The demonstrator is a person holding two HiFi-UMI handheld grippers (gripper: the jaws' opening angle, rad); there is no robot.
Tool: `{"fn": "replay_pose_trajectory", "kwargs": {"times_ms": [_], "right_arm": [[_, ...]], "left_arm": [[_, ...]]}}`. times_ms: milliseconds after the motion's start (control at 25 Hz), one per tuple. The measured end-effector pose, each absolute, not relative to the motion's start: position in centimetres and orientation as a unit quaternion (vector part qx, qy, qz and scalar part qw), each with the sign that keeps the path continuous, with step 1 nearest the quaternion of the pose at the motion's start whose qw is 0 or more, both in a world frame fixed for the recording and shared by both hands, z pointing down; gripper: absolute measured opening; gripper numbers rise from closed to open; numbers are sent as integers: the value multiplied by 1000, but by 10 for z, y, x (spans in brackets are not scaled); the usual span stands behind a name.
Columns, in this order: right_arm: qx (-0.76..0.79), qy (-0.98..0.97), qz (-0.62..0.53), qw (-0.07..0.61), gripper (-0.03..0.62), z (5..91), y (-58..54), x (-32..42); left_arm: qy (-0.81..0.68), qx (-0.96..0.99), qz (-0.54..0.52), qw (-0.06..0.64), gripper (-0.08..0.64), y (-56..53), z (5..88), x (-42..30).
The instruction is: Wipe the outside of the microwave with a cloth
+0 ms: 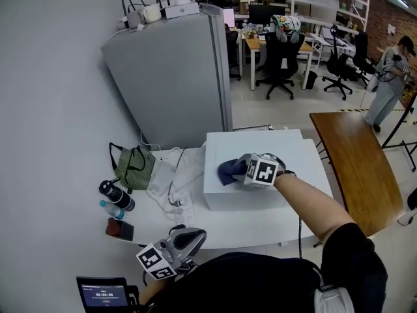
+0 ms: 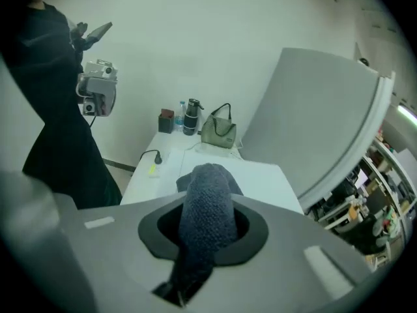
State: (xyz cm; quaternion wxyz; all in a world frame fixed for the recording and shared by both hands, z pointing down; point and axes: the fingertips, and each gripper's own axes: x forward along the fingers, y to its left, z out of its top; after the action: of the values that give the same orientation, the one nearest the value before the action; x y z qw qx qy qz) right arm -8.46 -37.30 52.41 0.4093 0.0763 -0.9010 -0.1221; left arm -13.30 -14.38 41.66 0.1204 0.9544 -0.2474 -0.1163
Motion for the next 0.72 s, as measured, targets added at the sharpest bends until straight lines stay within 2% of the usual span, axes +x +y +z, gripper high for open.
{"fn": "replay_pose_trajectory", "kwargs": {"times_ms": [160,320,480,720], "right_arm": [[73,-886,-135,438,55,546,-375,-167],[86,-877,-143,451,55,551,-381,-154],[105,-860,-141,479,54,553,-380,-66],[166,-843,-80,506,54,569,-374,162]], "left_arm": [[-251,955,-100,125,3,-130,429,-179],[-245,955,-101,131,3,-127,432,-188],[-234,960,-97,122,3,-129,423,-161],[-224,961,-111,121,3,-135,418,-68]]}}
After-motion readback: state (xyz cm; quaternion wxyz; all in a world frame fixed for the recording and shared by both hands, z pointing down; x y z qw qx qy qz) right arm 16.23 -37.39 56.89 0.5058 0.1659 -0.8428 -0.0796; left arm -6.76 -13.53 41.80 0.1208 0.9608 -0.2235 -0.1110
